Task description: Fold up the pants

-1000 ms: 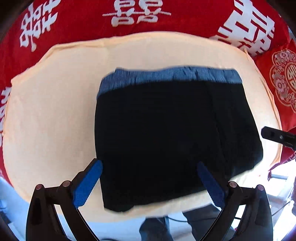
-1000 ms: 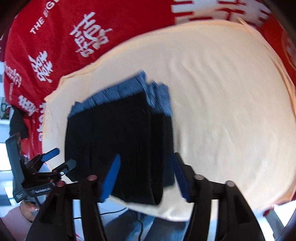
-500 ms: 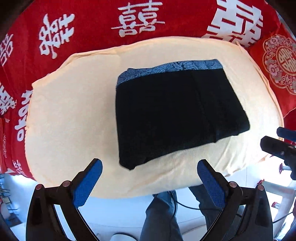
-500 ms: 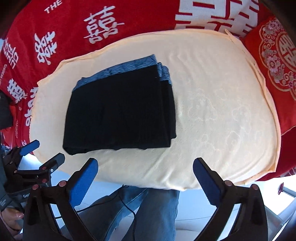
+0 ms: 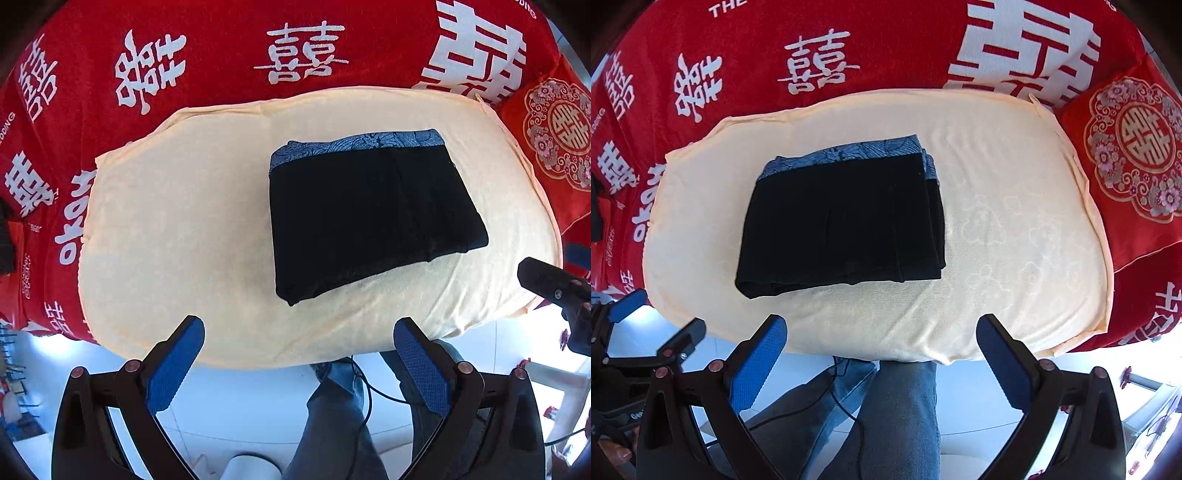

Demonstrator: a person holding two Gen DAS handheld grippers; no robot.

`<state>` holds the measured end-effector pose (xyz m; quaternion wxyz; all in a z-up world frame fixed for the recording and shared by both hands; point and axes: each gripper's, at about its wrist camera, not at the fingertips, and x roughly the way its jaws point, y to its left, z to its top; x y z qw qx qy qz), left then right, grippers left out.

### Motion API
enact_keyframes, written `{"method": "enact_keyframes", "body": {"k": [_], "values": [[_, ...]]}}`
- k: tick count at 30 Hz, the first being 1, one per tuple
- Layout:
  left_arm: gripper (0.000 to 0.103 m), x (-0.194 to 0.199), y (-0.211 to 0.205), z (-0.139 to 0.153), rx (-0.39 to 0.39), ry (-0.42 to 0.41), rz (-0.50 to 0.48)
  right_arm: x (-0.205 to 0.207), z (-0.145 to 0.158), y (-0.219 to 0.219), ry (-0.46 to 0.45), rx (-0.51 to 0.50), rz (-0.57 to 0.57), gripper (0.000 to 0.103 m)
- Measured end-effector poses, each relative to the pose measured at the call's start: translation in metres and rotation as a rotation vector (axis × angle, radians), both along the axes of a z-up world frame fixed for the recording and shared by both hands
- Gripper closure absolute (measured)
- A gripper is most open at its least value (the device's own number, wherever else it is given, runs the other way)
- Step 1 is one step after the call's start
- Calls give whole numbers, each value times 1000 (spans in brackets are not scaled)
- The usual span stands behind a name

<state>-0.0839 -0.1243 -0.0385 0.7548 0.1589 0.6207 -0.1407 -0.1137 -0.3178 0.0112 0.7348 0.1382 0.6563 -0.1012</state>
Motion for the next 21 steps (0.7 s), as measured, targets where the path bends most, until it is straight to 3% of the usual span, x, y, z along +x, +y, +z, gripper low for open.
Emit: {"method": "enact_keyframes", "body": {"k": [21], "values": [[0,2,-5,12,30,-1,1,12,16,11,-8,-18,45,1]]}}
